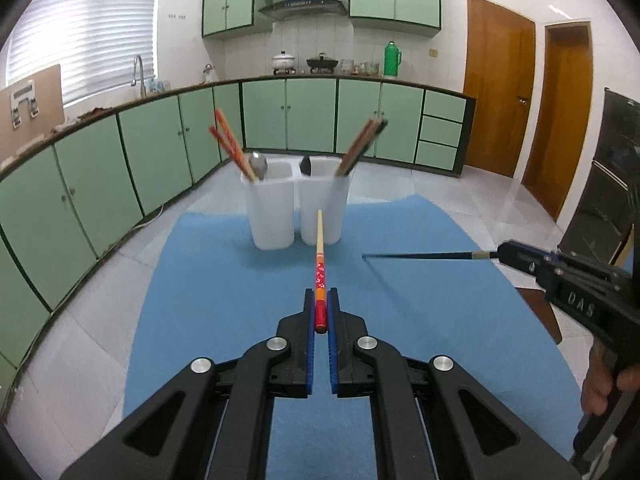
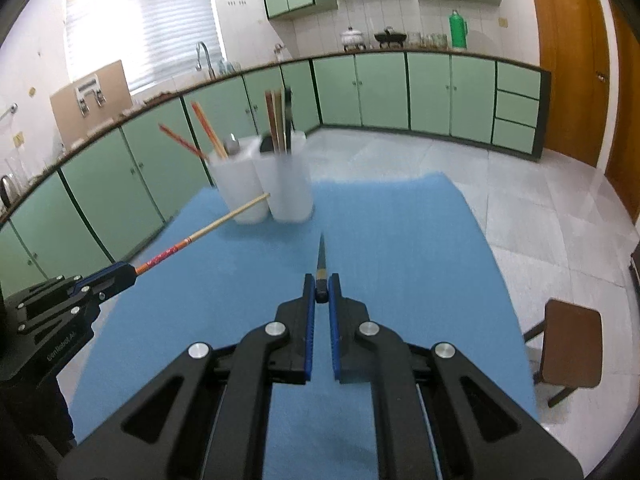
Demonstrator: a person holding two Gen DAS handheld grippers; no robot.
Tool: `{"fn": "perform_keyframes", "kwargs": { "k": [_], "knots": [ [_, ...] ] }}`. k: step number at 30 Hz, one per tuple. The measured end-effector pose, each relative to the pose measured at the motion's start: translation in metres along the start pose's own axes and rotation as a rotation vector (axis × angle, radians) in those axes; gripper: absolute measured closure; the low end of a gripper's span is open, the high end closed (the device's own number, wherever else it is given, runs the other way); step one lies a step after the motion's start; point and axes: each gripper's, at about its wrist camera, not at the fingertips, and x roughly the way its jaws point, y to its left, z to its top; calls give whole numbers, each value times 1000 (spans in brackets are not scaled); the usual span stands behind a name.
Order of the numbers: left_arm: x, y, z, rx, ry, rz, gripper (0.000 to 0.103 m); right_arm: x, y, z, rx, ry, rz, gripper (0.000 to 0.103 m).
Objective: Organize utensils
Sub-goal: 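Lift both chopsticks and lower them upright into the white cups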
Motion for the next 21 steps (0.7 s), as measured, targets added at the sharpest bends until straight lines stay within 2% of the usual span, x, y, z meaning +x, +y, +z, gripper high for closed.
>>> {"fn": "perform_keyframes", "kwargs": {
  "k": [4, 8, 11, 21],
  "knots": [
    [8, 8, -3, -19, 13, -10, 97, -5, 1, 11, -16, -20, -1, 97],
    [16, 16, -13, -51, 52, -21, 97, 0, 2, 0, -7, 11, -2, 97],
    [6, 16, -7, -26, 32, -17, 97, 1, 5, -3, -4, 22, 0, 97],
    [-11, 21, 19, 2, -49, -11, 98, -4, 11, 14, -29, -19, 9, 97]
  ]
}}
